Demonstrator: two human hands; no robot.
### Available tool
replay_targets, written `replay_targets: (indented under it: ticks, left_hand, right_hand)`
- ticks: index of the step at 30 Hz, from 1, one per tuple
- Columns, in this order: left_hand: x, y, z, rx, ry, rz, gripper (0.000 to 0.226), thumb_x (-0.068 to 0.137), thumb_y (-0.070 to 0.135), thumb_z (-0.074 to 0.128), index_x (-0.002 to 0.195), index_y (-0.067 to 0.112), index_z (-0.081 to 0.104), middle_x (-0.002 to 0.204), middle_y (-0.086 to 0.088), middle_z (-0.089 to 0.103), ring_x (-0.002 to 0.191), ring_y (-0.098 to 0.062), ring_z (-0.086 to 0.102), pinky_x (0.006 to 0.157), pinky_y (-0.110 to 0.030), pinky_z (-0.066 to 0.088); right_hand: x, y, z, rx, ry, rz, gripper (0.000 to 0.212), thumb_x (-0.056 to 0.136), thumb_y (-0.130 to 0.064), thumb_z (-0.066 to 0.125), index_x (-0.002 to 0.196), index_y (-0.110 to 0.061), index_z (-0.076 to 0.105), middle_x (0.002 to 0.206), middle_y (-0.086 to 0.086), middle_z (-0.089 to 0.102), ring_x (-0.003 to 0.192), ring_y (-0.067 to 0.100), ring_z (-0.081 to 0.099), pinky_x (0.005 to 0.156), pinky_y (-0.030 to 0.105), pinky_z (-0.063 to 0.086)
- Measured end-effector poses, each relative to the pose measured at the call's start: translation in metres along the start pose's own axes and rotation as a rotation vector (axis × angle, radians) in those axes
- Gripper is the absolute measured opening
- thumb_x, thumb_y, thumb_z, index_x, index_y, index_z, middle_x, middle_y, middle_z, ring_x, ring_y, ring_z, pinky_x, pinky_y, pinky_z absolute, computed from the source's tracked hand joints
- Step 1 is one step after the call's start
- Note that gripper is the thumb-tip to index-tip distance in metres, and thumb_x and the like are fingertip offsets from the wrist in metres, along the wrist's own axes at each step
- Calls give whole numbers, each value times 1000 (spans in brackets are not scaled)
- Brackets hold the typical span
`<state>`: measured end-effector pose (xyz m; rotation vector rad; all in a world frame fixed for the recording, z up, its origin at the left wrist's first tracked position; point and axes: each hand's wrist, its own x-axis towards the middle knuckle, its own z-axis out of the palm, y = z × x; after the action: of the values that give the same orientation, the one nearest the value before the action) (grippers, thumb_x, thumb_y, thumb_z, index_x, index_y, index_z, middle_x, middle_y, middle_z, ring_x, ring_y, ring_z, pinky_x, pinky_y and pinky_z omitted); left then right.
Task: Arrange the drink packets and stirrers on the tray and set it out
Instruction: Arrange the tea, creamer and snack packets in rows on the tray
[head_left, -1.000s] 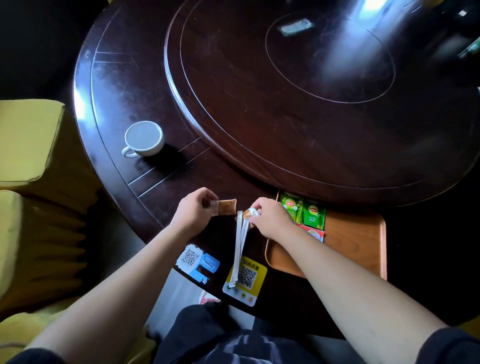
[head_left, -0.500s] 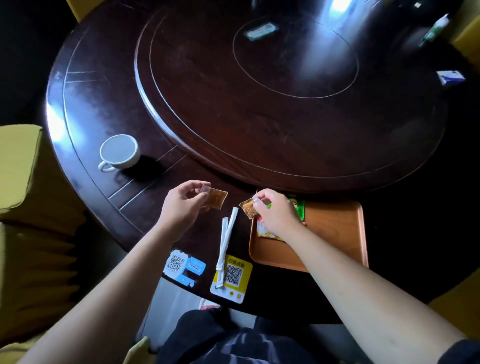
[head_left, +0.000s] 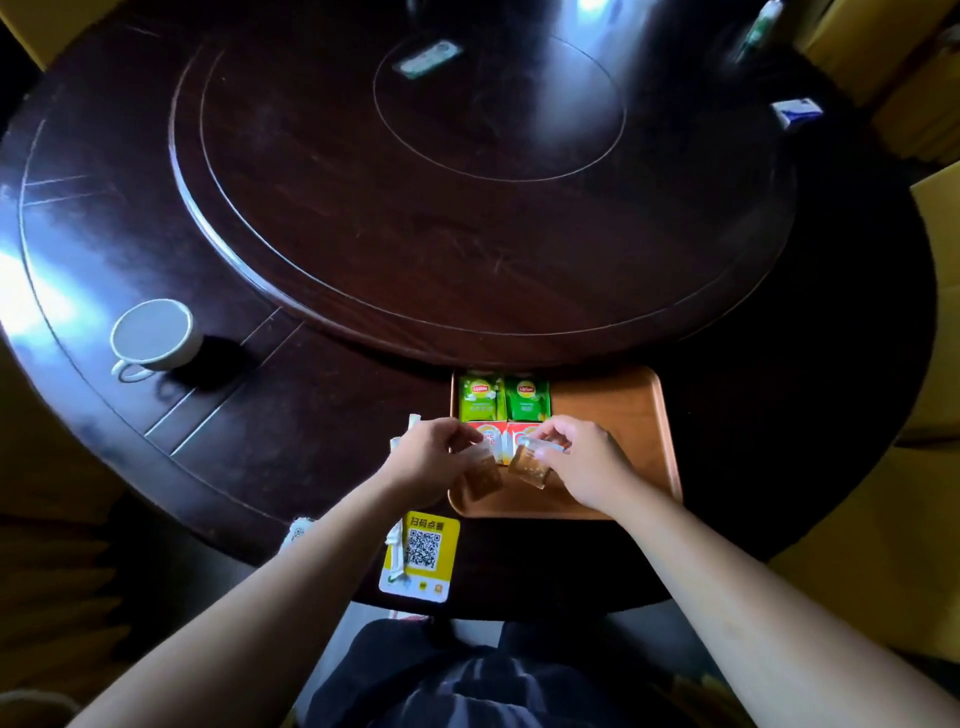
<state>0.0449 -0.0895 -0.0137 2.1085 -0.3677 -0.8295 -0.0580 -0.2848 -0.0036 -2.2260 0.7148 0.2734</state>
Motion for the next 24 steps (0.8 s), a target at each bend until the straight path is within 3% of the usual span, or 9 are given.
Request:
replay_targets:
  ticks: [2,7,11,14,19,24]
  left_hand:
    - [-1,1,12,49,-12,18,23,83,37,77,97,19,75,87,-1,74,64,-10,62,61,-19,51]
    - [-3,-3,28,164,6,61,24,85,40,73,101,23,75,87,9,68,72,-4,60,63,-17,46]
    - [-5,-12,32,340,62,286,32,83,25,76,111,12,74,108,-7,67,91,-20,60,83,-30,49]
    - [-11,-19,32,490,106,391,34,81,19,73,115,15,71,112,-6,62,98,-25,56,86,-36,51]
    - [-29,-22,39,678,114,582,24,88,25,63,109,18,71,107,-2,64,92,-22,54,81,-34,53]
    - [-38,-23,47,866,141,798,31,82,33,52,87,19,79,93,4,71,93,-13,41,80,-29,38]
  right_hand:
    - [-4,11,1,-1,-23,21,8,86,-23,71,91,-29,70,79,-9,66,67,12,56,59,26,42]
    - [-9,27,13,6,-81,16,9,88,-23,70,96,-29,72,100,-6,68,84,17,61,69,28,45]
    - [-15,28,18,-129,-55,-80,21,88,-24,72,108,-29,70,101,-6,54,87,19,57,71,29,43]
    - [-19,27,19,-197,-6,-155,36,87,-23,71,122,-30,64,115,-5,53,103,17,56,81,32,49]
    - [-25,30,26,-231,6,-216,36,88,-16,70,123,-22,64,120,-4,57,115,18,55,89,39,53]
    - [-28,32,32,-293,-38,-237,38,90,-15,67,127,-23,64,121,-5,58,114,19,52,90,42,52]
